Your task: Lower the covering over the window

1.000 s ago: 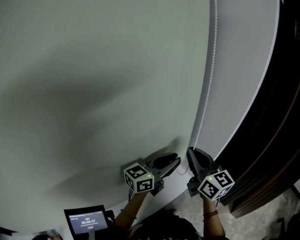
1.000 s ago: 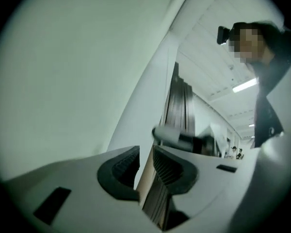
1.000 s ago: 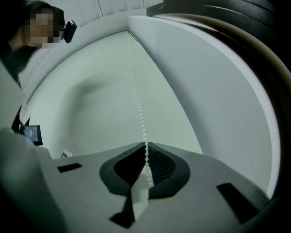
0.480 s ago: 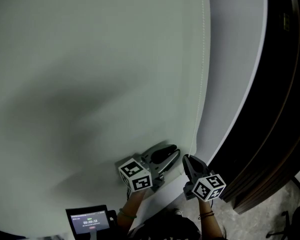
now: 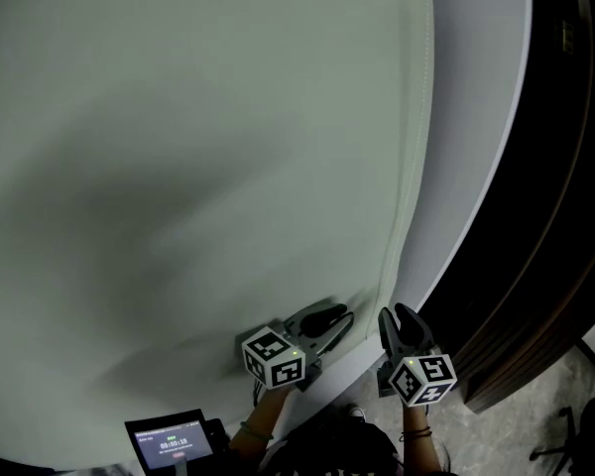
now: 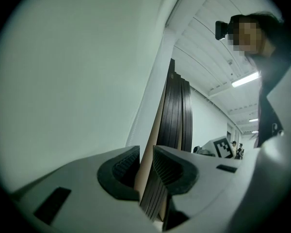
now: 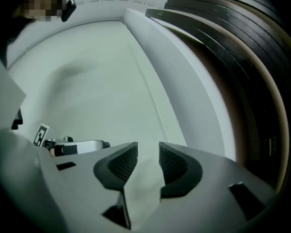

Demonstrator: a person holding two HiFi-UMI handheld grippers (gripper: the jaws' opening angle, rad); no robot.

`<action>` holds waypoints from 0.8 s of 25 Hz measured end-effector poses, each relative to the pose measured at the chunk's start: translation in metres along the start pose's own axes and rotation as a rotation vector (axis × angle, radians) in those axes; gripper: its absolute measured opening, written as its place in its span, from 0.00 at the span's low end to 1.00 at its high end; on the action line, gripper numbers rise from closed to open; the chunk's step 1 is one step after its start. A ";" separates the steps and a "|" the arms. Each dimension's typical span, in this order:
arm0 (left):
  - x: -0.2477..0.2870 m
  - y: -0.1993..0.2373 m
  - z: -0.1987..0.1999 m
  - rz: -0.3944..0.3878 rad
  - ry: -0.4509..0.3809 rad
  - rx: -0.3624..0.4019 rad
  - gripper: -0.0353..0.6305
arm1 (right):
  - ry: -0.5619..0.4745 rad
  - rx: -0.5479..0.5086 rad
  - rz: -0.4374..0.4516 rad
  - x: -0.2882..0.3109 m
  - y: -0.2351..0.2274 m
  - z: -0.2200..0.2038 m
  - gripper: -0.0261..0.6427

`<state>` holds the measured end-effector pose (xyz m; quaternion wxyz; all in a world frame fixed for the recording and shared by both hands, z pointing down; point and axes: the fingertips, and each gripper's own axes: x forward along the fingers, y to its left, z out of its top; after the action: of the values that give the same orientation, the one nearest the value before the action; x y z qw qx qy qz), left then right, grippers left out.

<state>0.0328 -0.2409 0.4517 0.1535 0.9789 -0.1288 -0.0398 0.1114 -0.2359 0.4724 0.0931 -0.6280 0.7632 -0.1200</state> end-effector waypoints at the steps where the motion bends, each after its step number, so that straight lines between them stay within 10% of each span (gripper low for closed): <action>1: 0.004 0.002 -0.003 -0.011 0.006 -0.005 0.16 | -0.001 -0.008 -0.020 -0.001 -0.005 0.000 0.22; 20: -0.033 -0.050 -0.076 0.023 0.091 -0.050 0.16 | 0.083 -0.048 -0.006 -0.072 0.051 -0.036 0.22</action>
<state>0.0225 -0.1637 0.5098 0.1840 0.9740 -0.1319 0.0036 0.0667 -0.1539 0.4907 0.0460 -0.6267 0.7673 -0.1279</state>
